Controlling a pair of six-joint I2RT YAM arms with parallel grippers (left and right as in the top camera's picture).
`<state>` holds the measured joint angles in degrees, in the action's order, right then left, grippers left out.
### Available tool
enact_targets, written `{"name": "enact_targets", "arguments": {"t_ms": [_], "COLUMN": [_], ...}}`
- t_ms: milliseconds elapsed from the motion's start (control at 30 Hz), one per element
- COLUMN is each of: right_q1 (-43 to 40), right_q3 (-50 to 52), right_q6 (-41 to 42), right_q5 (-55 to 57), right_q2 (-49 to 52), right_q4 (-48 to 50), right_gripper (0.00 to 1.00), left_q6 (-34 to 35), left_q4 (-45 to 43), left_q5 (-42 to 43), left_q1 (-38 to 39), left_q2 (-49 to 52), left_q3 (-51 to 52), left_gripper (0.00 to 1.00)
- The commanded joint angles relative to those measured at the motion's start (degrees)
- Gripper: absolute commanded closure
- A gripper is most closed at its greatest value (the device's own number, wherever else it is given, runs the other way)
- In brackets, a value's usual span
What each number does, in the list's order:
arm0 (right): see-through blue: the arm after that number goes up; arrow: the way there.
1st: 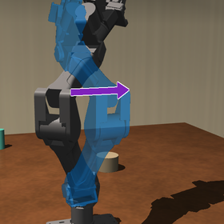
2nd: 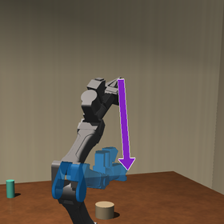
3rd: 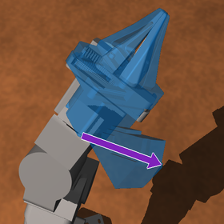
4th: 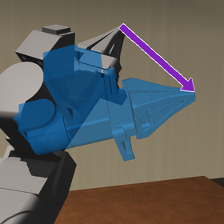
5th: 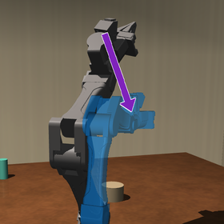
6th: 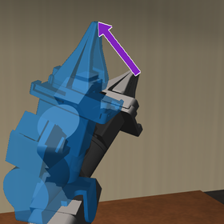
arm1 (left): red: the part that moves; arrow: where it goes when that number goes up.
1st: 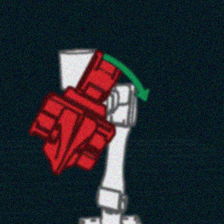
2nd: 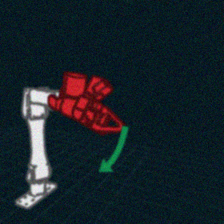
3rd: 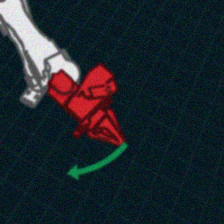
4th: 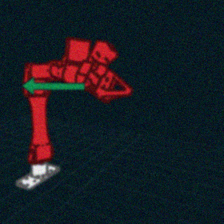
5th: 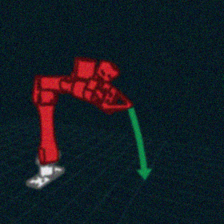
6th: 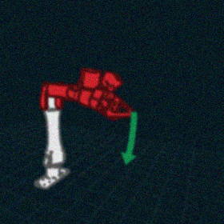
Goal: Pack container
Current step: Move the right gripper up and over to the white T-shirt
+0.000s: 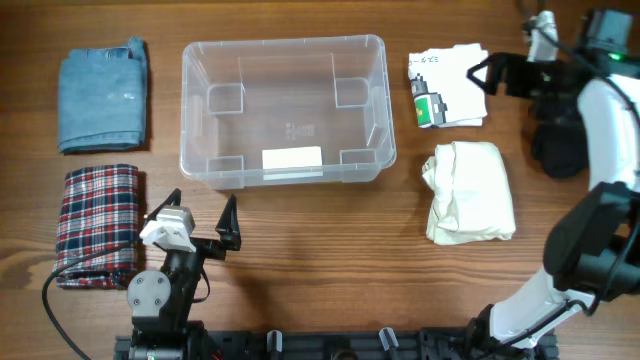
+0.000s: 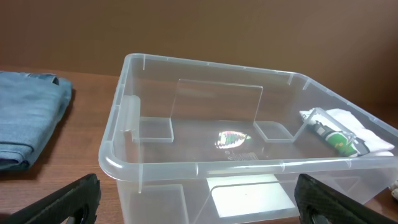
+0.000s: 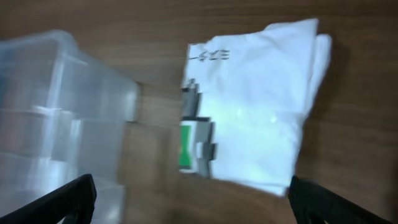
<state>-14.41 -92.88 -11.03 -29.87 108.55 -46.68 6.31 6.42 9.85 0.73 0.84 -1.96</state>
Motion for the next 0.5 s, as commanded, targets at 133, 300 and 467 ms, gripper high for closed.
{"name": "enact_targets", "arguments": {"t_ms": [133,300,467], "right_q1": [1.9,1.7,1.7], "right_q3": [-1.9,-1.9,-1.9], "right_q6": [-2.4,-0.4,0.7], "right_q5": [15.3,12.8,11.8], "right_q2": [1.9,6.6,10.6], "right_q4": [4.6,5.4,5.4], "right_gripper": [0.0,0.0,0.0], "left_q6": [0.3,0.3,0.3], "left_q4": [0.1,0.1,0.1], "left_q5": [-0.5,-0.5,-0.5], "left_q1": [-0.4,-0.4,-0.4], "left_q2": [-0.3,-0.3,-0.3], "left_q3": [0.2,0.2,0.2], "left_gripper": [0.0,0.0,0.0]}}
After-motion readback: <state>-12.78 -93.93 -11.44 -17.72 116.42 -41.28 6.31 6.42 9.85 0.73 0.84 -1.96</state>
